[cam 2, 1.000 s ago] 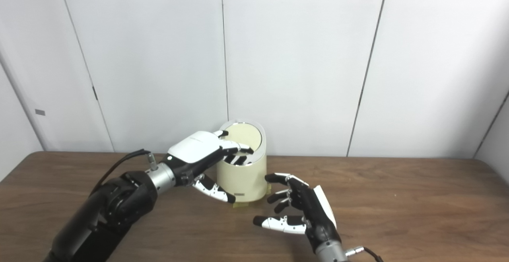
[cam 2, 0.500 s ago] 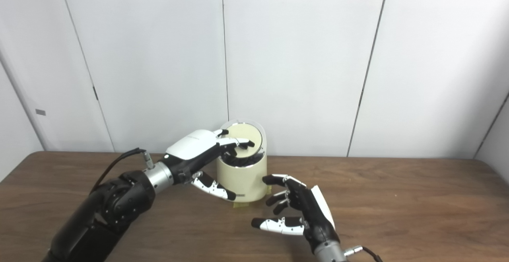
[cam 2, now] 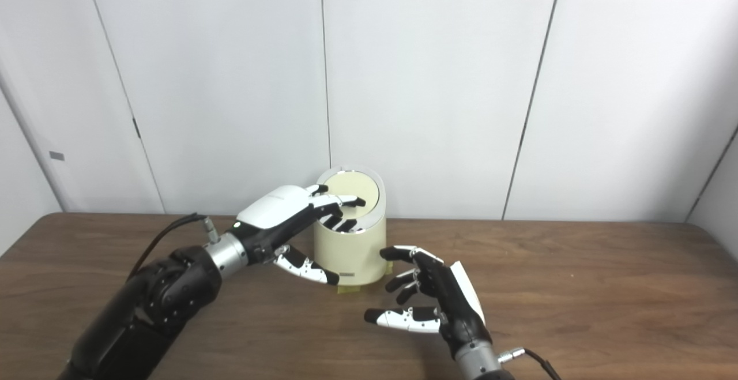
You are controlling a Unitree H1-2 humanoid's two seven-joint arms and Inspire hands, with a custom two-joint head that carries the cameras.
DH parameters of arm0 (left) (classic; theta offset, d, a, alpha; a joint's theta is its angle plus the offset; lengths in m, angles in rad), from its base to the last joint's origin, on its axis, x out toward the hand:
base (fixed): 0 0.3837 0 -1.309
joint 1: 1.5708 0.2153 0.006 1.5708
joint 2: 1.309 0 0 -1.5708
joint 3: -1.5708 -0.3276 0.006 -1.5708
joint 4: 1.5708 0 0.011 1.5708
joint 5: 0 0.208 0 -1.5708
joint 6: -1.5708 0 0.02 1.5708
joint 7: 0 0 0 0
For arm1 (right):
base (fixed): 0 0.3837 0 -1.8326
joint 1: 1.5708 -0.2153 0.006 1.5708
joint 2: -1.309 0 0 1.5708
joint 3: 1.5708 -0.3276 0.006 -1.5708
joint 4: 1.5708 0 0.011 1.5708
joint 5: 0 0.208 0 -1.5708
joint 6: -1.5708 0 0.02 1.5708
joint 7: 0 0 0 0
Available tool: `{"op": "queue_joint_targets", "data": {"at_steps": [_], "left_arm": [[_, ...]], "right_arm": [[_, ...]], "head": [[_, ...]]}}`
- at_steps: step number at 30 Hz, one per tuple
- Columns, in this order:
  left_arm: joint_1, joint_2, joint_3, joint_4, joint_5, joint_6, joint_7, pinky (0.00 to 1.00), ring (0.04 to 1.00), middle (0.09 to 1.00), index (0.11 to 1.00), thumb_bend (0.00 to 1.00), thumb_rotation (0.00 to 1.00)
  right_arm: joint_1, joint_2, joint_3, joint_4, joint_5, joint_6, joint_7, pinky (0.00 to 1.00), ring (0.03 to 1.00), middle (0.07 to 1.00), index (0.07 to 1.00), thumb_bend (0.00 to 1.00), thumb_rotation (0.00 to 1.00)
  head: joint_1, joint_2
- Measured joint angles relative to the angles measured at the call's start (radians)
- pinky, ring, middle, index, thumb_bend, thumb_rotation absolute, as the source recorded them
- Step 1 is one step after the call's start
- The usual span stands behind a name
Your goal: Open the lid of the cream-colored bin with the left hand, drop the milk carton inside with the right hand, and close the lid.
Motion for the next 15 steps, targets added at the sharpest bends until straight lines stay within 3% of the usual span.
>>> {"op": "queue_joint_targets", "data": {"at_steps": [4,7,9,10,15], "left_arm": [[0.060,0.000,0.021,-0.038,0.038,0.001,0.038,1.00,0.942,0.927,0.927,0.64,0.15],[0.135,-0.010,0.082,-0.066,0.037,0.001,0.097,0.99,0.911,0.905,0.900,0.63,0.11],[0.176,-0.030,0.148,-0.076,0.003,0.004,0.140,0.80,0.871,0.889,0.881,0.62,0.14],[0.196,-0.037,0.182,-0.078,-0.011,0.004,0.164,0.76,0.862,0.884,0.874,0.62,0.15],[0.276,-0.063,0.265,-0.093,-0.081,0.000,0.232,0.71,0.839,0.874,0.865,0.62,0.12]], "right_arm": [[0.000,0.000,0.000,0.007,0.001,-0.002,0.000,0.41,0.545,0.759,0.680,0.59,0.07],[0.000,0.000,-0.002,0.007,-0.001,-0.002,-0.002,0.41,0.543,0.752,0.681,0.59,0.06],[0.001,-0.003,-0.004,0.007,-0.002,-0.003,-0.004,0.41,0.547,0.746,0.682,0.58,0.06],[0.001,-0.002,-0.004,0.007,-0.002,-0.006,-0.004,0.41,0.548,0.744,0.681,0.58,0.05],[0.001,-0.002,-0.008,0.011,0.000,-0.029,-0.004,0.42,0.553,0.748,0.679,0.58,0.04]], "head": [[0.000,0.000],[-0.002,0.003],[-0.002,0.005],[-0.002,0.005],[0.000,0.005]]}}
